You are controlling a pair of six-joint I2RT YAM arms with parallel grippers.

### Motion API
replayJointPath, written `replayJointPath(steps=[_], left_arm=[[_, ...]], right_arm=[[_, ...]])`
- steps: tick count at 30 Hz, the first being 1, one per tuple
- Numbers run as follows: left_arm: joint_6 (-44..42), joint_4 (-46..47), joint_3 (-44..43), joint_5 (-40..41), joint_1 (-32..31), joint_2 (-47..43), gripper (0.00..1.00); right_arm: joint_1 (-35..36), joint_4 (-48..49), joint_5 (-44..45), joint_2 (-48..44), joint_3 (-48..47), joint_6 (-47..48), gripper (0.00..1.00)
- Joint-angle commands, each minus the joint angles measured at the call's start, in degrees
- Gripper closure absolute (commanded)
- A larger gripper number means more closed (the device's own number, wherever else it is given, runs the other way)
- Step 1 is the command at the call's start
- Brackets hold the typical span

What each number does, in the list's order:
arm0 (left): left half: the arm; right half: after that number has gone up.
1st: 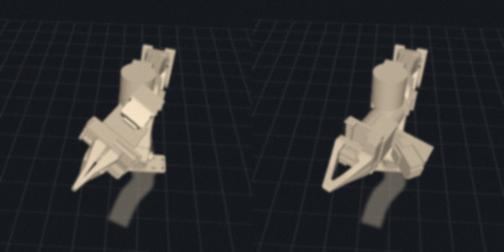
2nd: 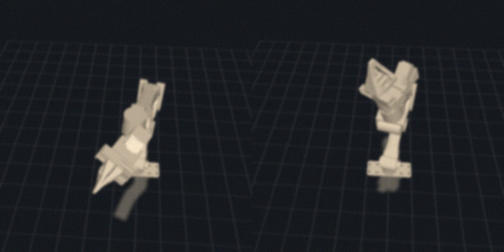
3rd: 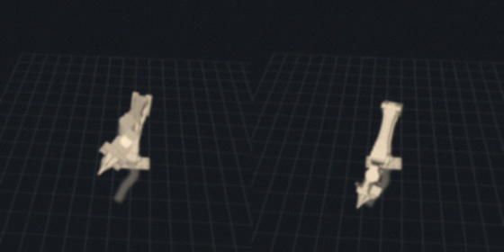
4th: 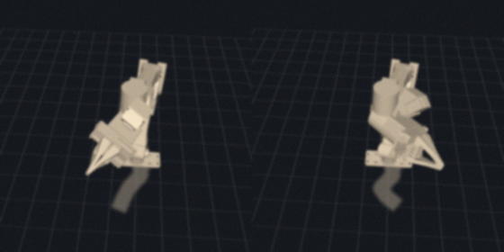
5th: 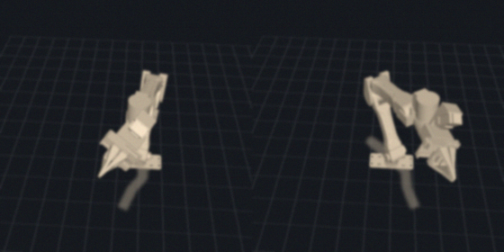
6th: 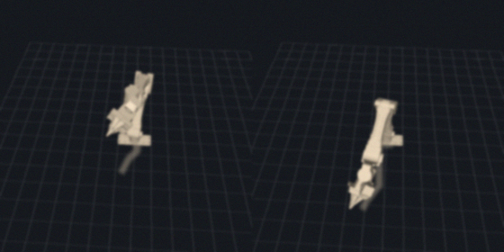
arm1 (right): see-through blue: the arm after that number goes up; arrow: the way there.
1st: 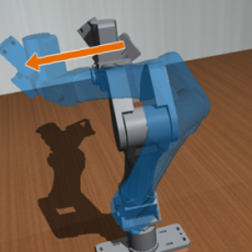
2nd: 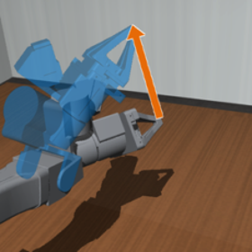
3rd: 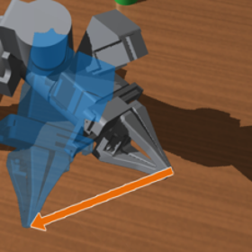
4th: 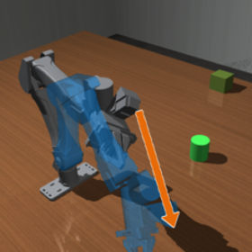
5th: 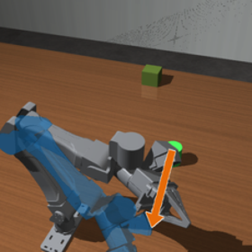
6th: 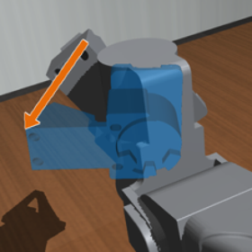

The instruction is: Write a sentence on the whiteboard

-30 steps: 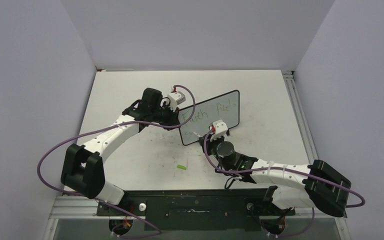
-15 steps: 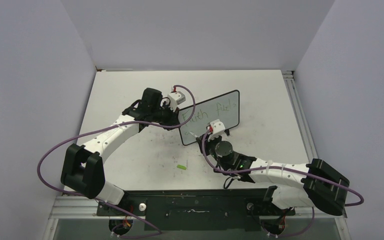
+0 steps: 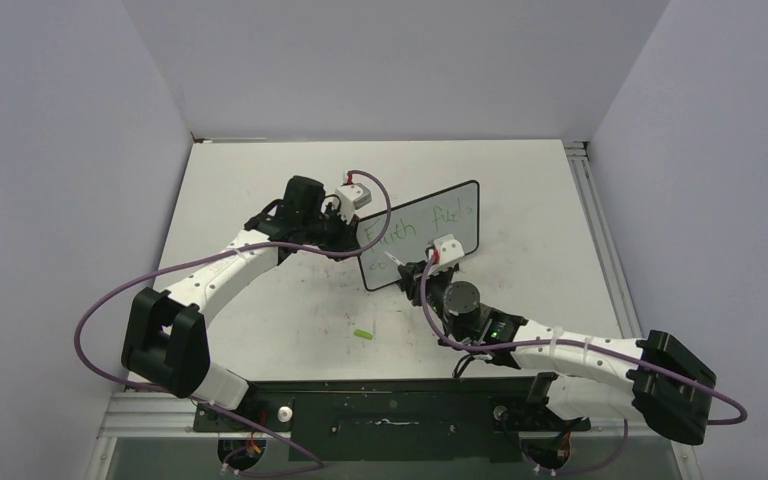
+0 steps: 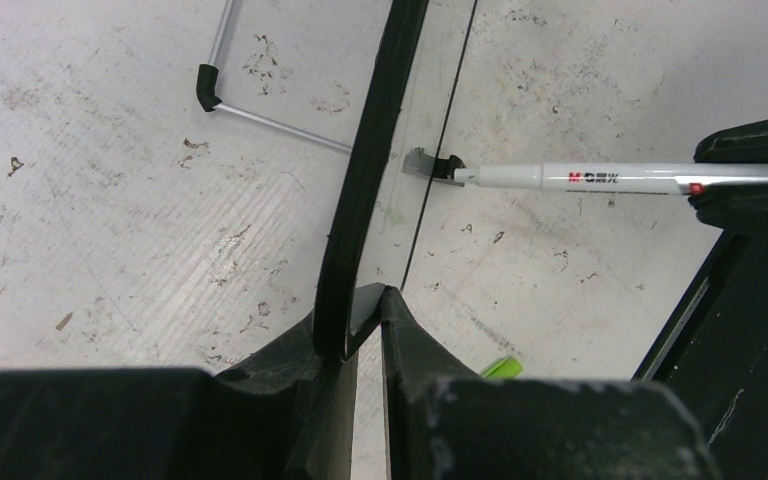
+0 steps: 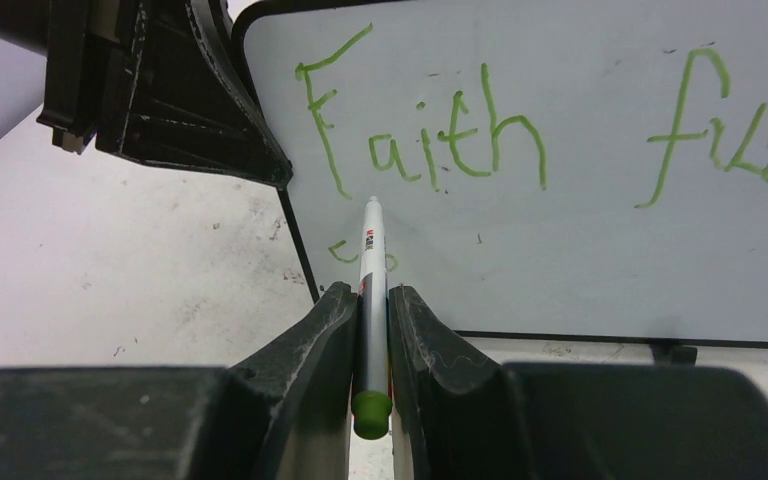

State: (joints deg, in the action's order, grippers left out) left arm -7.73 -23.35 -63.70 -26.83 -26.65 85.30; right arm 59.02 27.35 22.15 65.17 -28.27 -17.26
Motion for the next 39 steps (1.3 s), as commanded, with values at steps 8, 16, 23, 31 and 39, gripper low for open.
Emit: replayJointPath(steps=[8, 16, 23, 31, 39], left_arm=[[-2.29, -1.69, -0.99, 2.37, -0.24, -0.60, 1.00], [-2.30, -1.67, -1.00, 2.40, -0.24, -0.57, 1.00], [-2.38, -1.67, -1.03, 2.38, -0.24, -0.48, 1.00], [-2.38, -1.66, -1.02, 2.39, -0.24, -0.48, 1.00], [-2.38, -1.64, -1.07, 2.40, -0.24, -0.49, 1.00]], right_arm=[[0.10, 1.60, 2.34, 0.62, -0.63, 1.58, 0.95], [-0.57, 1.78, 1.55, 1.65, -0.66, 1.10, 0.95], [-1.00, 1.64, 1.49, 2.79, -0.69, 0.54, 0.95], [-1.32, 1.48, 1.41, 3.46, -0.62, 0.16, 0.95], [-1.36, 0.03, 1.16, 3.74, -0.49, -0.65, 0.95]])
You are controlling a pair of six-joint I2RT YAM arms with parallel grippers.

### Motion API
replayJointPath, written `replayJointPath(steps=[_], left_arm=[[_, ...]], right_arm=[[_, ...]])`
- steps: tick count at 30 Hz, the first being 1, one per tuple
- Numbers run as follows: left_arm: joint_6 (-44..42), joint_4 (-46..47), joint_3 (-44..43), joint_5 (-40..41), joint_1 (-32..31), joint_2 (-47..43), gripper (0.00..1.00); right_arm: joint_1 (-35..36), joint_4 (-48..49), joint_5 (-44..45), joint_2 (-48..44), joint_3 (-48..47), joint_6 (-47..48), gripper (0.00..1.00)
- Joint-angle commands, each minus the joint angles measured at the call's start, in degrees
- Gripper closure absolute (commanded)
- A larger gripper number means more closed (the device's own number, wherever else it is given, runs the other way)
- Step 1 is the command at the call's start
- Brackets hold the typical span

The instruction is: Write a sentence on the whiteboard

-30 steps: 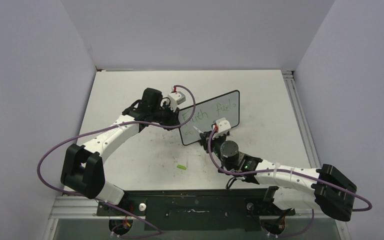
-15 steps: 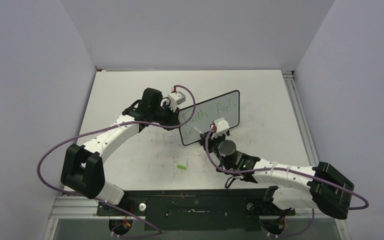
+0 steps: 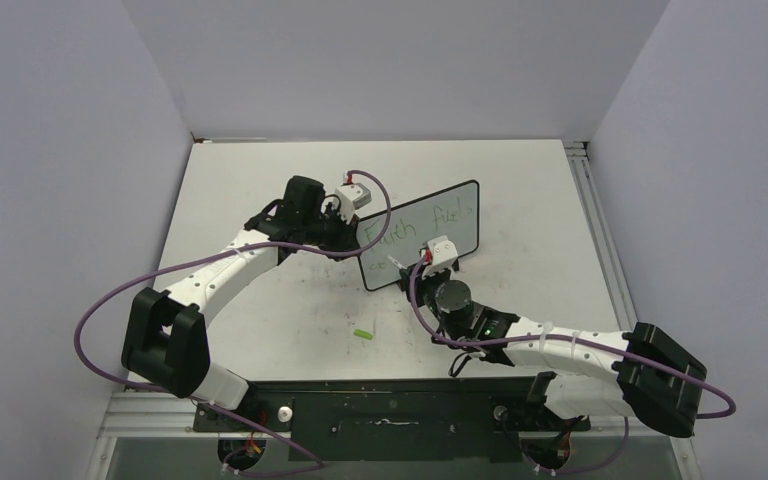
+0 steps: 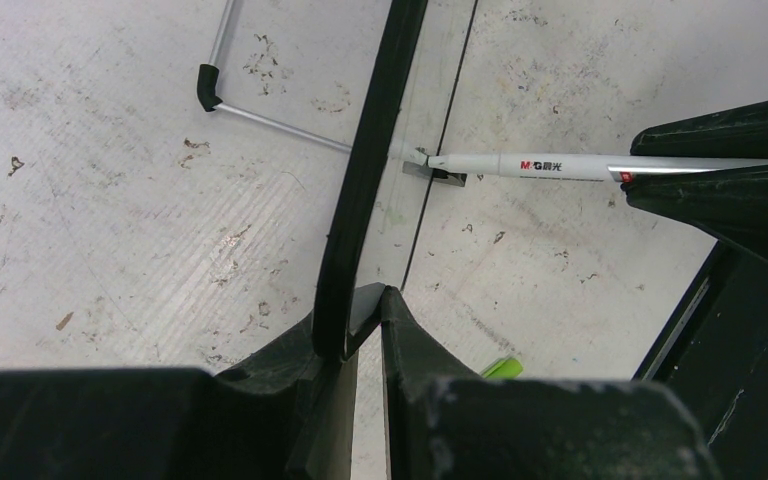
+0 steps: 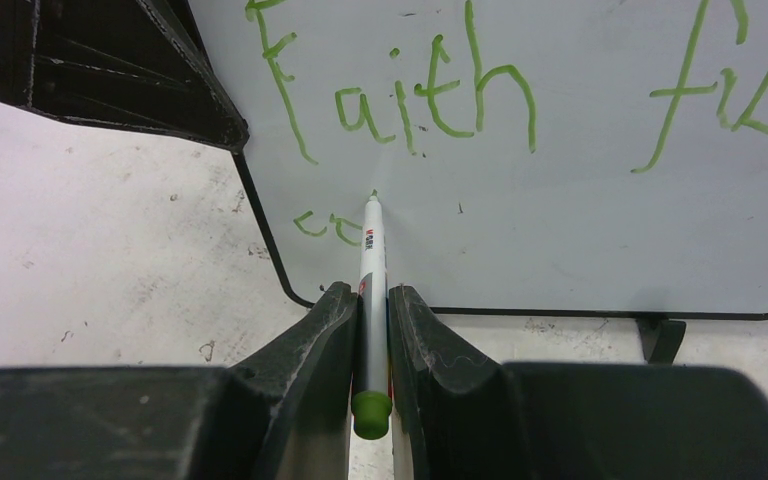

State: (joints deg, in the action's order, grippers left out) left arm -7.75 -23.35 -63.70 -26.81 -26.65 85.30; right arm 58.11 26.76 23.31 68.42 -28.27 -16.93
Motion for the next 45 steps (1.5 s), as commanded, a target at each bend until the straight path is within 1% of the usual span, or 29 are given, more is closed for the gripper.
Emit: replayJointPath(steps=[1, 27, 45], left_arm=[[-2.36, -1.63, -1.12, 2.37, -0.24, -0.53, 1.00], [-2.36, -1.72, -1.00, 2.35, -0.24, -0.66, 1.00], [-2.36, -1.75, -0.99, 2.35, -0.24, -0.67, 1.00]], right_arm=[[-0.43, 0.51, -0.06, 0.63, -0.55, -1.14, 0.95], [-0.38, -1.31, 3.21, 1.70, -0.24, -2.26, 0.95], [-0.36, -0.05, 4.59, -1.28, -0.89, -0.76, 0.95]])
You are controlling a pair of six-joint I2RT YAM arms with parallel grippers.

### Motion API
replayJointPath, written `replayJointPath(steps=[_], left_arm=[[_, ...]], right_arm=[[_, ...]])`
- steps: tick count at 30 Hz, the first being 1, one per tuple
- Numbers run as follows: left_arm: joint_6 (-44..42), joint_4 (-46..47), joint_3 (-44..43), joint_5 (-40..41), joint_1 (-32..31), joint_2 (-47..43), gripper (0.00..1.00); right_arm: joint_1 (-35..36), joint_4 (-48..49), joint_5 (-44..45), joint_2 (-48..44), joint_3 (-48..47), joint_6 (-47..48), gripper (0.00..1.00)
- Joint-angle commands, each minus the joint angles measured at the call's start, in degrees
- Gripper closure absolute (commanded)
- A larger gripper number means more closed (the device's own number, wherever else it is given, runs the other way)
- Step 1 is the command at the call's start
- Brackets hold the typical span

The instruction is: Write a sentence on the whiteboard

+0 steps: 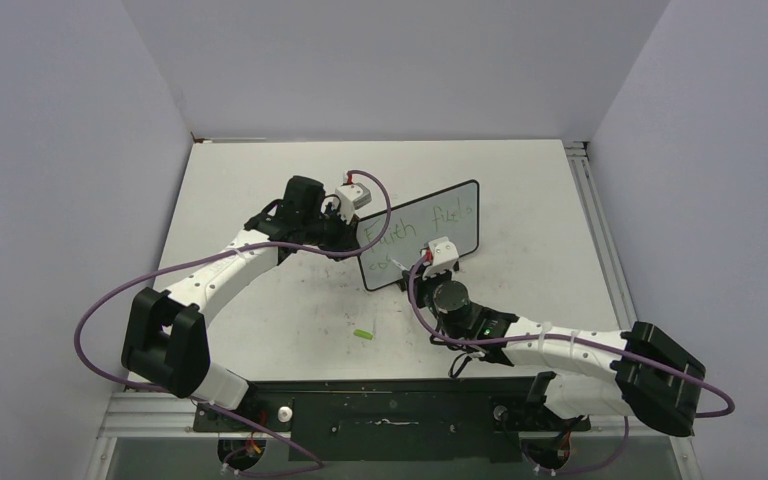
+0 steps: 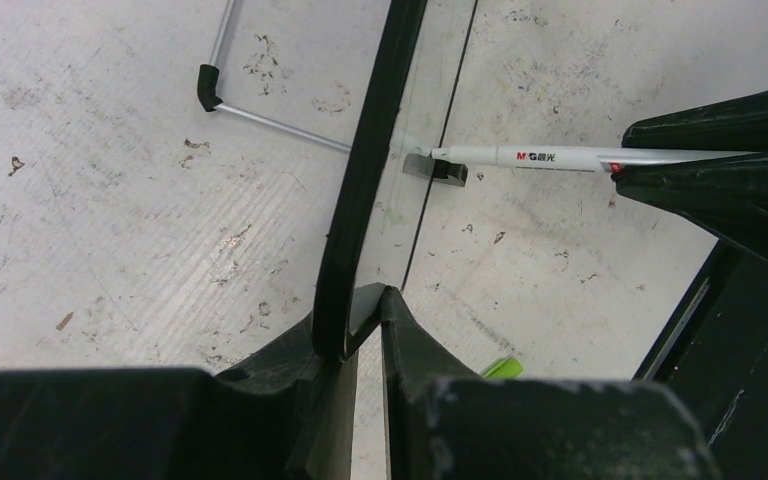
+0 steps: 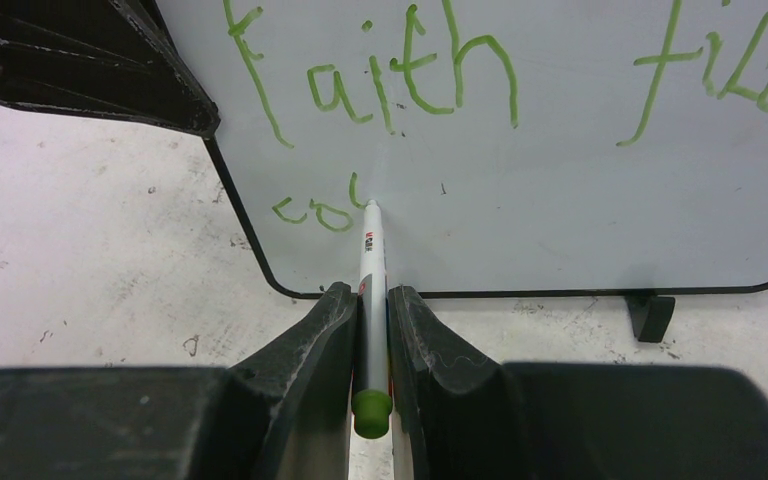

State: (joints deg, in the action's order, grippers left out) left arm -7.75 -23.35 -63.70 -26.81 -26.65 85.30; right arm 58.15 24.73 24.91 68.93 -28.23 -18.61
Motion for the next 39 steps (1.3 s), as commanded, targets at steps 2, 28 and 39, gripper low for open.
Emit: replayJointPath(steps=[2, 28, 39], left_arm=[[-2.36, -1.71, -0.99, 2.37, -0.24, -0.67, 1.00], [-2.36, -1.67, -0.99, 2.22, -0.24, -0.66, 1.00], [-2.36, -1.67, -1.06, 2.28, -0.24, -0.57, 1.00]], right_arm=[[-0.45, 2.07, 3.04, -2.02, -1.02, 1.12, 0.95], [-0.32, 1.66, 1.74, -0.30, -1.00, 0.80, 0.95], [0.01, 0.17, 1.26, 0.43, -0.26, -0.54, 0.95]])
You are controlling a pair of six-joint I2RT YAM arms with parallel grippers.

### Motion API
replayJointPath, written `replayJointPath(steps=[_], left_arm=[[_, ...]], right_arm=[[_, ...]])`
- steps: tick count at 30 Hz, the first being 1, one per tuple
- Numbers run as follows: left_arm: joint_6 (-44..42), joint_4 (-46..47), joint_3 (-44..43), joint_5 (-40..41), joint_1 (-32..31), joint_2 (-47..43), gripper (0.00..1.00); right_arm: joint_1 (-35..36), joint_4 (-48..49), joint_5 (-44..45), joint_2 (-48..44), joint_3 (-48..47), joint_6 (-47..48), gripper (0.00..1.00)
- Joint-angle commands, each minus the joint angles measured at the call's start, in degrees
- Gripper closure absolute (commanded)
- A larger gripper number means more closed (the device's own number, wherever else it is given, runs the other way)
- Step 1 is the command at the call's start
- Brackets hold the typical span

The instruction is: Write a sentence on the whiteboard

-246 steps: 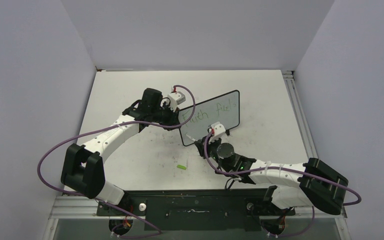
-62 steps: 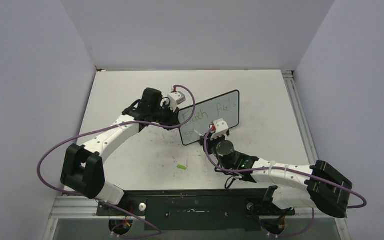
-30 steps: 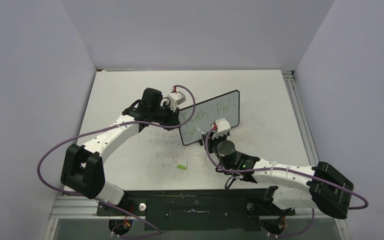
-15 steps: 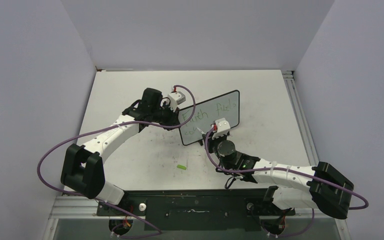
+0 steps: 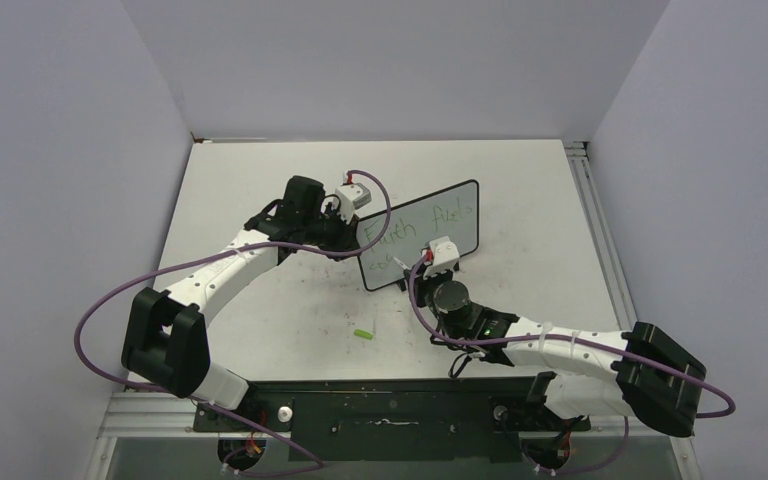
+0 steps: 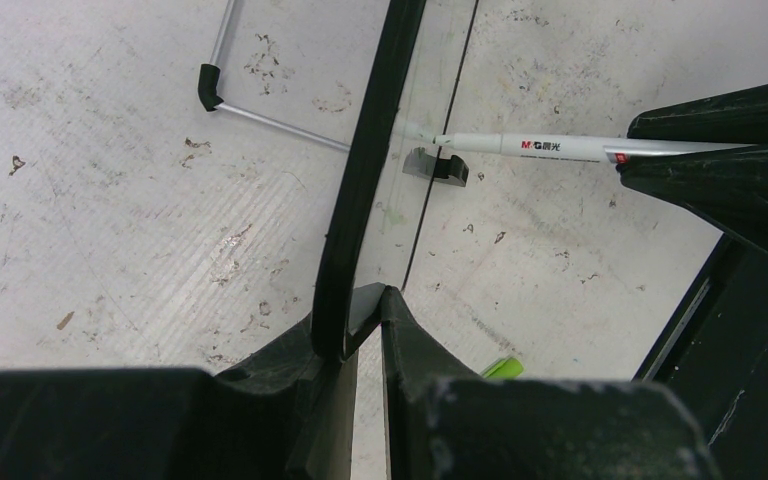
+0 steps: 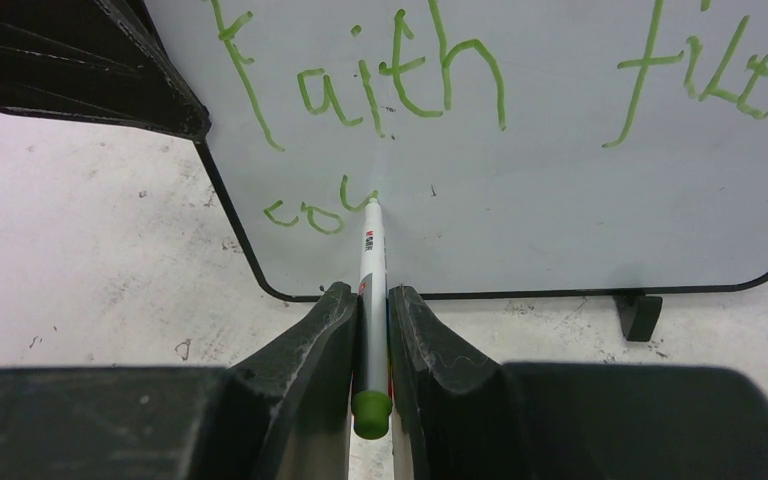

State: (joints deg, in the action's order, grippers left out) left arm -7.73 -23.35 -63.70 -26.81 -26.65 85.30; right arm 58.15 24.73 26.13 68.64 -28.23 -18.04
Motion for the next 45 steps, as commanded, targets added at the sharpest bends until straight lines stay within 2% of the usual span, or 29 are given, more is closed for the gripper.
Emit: replayJointPath(steps=[1, 14, 26, 38, 45], left_arm=[[-2.38, -1.63, -1.05, 2.26, -0.24, -0.57, 1.00], [-2.38, -1.61, -0.99, 2.27, -0.24, -0.58, 1.00], [-2.38, -1.68, -0.99, 2.37, -0.24, -0.57, 1.00], [-2.38, -1.64, -0.99, 2.37, -0.24, -0.48, 1.00], [-2.38, -1.65, -1.03, 2.36, -0.24, -0.48, 1.00]], right_arm=[[0.00, -0.09, 0.23, 0.69, -0.05, -1.35, 0.95], [0.11, -2.31, 5.12, -0.12, -0.38, -1.94, 0.95], [0.75, -0.41, 4.51, -7.98, 2.23, 1.66, 0.95], [0.74, 2.79, 0.81, -5.40, 0.91, 2.93, 0.95], [0.75, 3.68, 1.47, -3.93, 0.56, 3.10, 0.95]])
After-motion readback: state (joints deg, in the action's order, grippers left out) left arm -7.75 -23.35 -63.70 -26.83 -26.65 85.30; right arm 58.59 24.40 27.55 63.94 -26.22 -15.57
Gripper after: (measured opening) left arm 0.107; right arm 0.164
